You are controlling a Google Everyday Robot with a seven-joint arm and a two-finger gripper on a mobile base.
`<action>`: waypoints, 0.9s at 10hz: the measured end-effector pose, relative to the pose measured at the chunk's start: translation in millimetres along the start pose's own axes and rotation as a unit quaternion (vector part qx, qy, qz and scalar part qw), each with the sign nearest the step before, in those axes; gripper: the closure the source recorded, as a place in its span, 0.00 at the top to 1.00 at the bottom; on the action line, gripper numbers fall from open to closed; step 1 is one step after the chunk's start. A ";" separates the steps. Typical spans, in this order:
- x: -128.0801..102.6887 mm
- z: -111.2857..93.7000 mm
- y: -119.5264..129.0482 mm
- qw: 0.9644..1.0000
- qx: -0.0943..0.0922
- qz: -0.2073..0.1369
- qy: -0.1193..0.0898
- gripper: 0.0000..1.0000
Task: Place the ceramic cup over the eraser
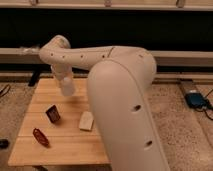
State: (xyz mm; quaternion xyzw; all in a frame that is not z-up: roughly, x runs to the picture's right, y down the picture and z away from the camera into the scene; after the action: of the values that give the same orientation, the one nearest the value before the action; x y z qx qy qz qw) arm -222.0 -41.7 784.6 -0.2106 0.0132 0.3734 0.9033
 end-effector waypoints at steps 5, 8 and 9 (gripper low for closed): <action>57.0 -51.6 59.9 0.995 -0.025 -0.093 -0.026 0.00; 71.6 -60.5 99.4 0.989 -0.051 -0.138 -0.021 0.00; 70.7 -62.5 110.6 0.987 -0.057 -0.151 -0.018 0.00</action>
State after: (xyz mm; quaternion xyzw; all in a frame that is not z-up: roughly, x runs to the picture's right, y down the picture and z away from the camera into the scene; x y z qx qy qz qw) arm -237.8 51.2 673.9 -0.2544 -0.0564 0.2362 0.9361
